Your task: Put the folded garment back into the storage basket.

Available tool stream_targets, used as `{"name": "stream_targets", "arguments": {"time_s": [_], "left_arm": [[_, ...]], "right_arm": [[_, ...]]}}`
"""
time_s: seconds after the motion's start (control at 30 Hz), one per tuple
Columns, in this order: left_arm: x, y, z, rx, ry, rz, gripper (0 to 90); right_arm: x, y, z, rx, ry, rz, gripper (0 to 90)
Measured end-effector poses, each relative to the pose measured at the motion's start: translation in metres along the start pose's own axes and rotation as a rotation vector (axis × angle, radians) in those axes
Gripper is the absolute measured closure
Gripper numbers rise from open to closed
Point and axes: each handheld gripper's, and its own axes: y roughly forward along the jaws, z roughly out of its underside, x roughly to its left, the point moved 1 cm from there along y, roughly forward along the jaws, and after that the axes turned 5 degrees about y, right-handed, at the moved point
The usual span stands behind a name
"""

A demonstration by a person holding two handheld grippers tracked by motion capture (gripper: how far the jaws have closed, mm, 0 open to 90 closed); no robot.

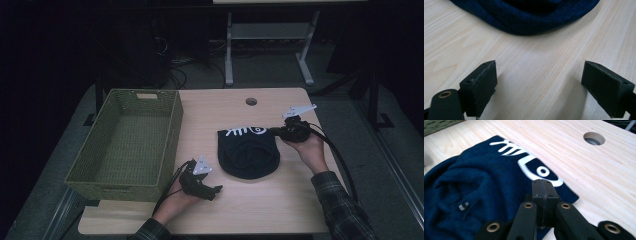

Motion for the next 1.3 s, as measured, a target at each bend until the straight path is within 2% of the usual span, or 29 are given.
{"name": "stream_targets", "arguments": {"time_s": [0.2,0.53,0.57,0.83,1.03,1.3], "left_arm": [[0.0,0.0,0.0,0.005,0.006,-0.001,12.2],[0.0,0.0,0.0,0.005,0.006,-0.001,12.2],[0.0,0.0,0.0,0.0,0.0,0.0,12.2],[0.0,0.0,0.0,0.0,0.001,0.0,12.2],[0.0,0.0,0.0,0.0,0.001,0.0,12.2],[0.0,0.0,0.0,0.0,0.001,0.001,12.3]], "right_arm": [[-0.013,0.016,-0.012,-0.001,0.017,-0.004,89.7],[-0.028,0.037,-0.019,0.016,0.037,0.009,89.7],[-0.032,0.044,-0.02,0.037,0.046,0.016,89.7],[-0.043,0.065,-0.018,0.081,0.07,0.029,89.8],[-0.047,0.073,-0.011,0.121,0.077,0.037,89.8],[-0.048,0.071,-0.007,0.134,0.064,0.035,89.8]]}}
